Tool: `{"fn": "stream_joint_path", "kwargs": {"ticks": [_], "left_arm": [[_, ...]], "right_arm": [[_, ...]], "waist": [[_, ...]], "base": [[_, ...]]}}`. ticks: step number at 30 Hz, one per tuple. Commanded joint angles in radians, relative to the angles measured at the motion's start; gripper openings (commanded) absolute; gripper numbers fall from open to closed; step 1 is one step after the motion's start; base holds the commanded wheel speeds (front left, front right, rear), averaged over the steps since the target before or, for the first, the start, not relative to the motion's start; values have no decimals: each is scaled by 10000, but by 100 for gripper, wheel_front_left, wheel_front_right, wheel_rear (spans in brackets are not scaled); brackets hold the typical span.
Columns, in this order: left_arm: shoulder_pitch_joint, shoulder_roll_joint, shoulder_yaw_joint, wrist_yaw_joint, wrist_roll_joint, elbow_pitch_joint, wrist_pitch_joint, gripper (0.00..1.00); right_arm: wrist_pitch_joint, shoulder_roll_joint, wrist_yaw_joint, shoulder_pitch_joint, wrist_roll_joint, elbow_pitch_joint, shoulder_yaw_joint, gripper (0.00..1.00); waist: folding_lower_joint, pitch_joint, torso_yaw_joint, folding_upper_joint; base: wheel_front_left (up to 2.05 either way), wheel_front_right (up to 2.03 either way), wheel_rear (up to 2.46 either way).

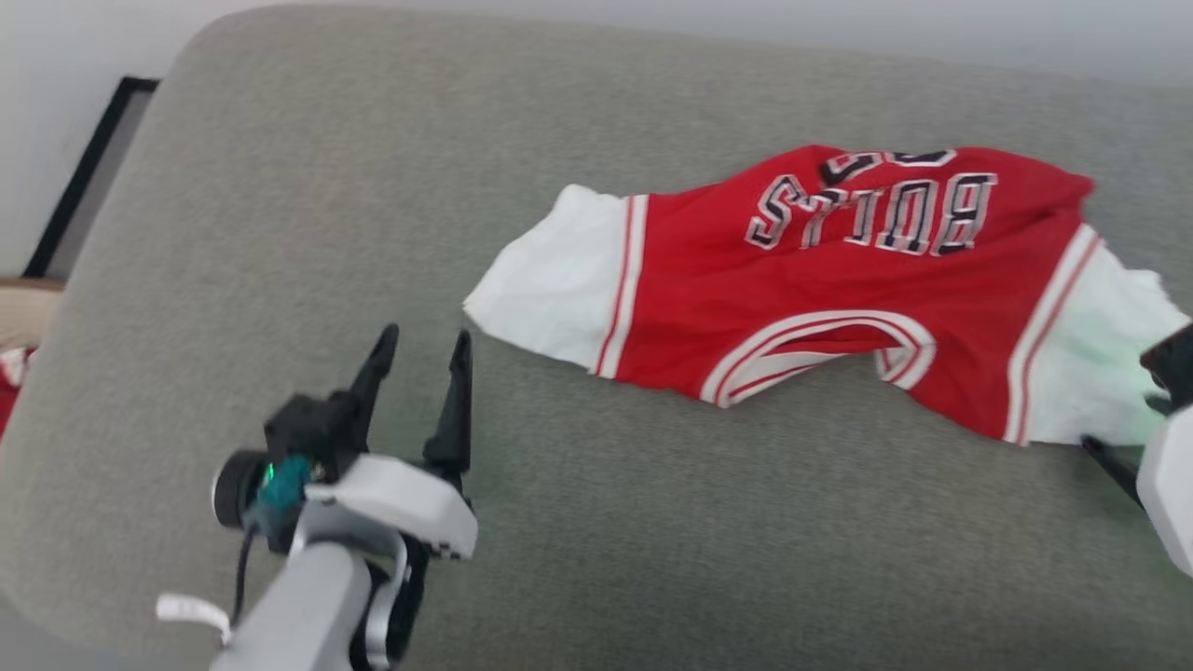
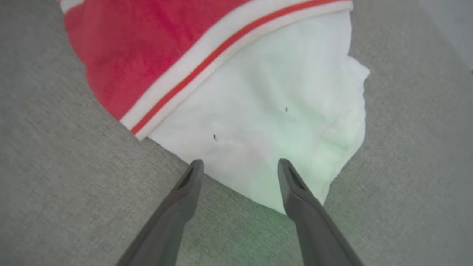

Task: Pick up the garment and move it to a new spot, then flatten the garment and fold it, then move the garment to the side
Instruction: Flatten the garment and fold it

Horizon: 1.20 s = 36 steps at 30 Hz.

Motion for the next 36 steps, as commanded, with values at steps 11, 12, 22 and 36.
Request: {"fn": "stream_joint_path", "kwargs": {"ticks": [11, 12, 22, 36], "left_arm": [[1197, -1220, 2132, -1231, 2348, -653, -47, 100], [1110, -1241, 2218, -1379, 2459, -656, -47, 100], [-1117, 204, 1291, -3040, 2158, 60, 1503, 100], [-4758, 2448, -3151, -3069, -3731, 386, 8191, 100]], "right_arm": [[273, 8, -28, -380, 697, 1438, 1518, 37], [270, 12, -28, -410, 715, 1502, 1609, 8], [-57, 209, -28, -973, 919, 1969, 1845, 0], [-207, 337, -50, -1950, 842, 1525, 2057, 0]], "waist": [[0, 439, 490, 0], [0, 458, 479, 0], [0, 565, 50, 0], [0, 1469, -722, 0]], "base": [[0, 0, 0], [0, 0, 0], [0, 0, 0], [0, 0, 0]]}}
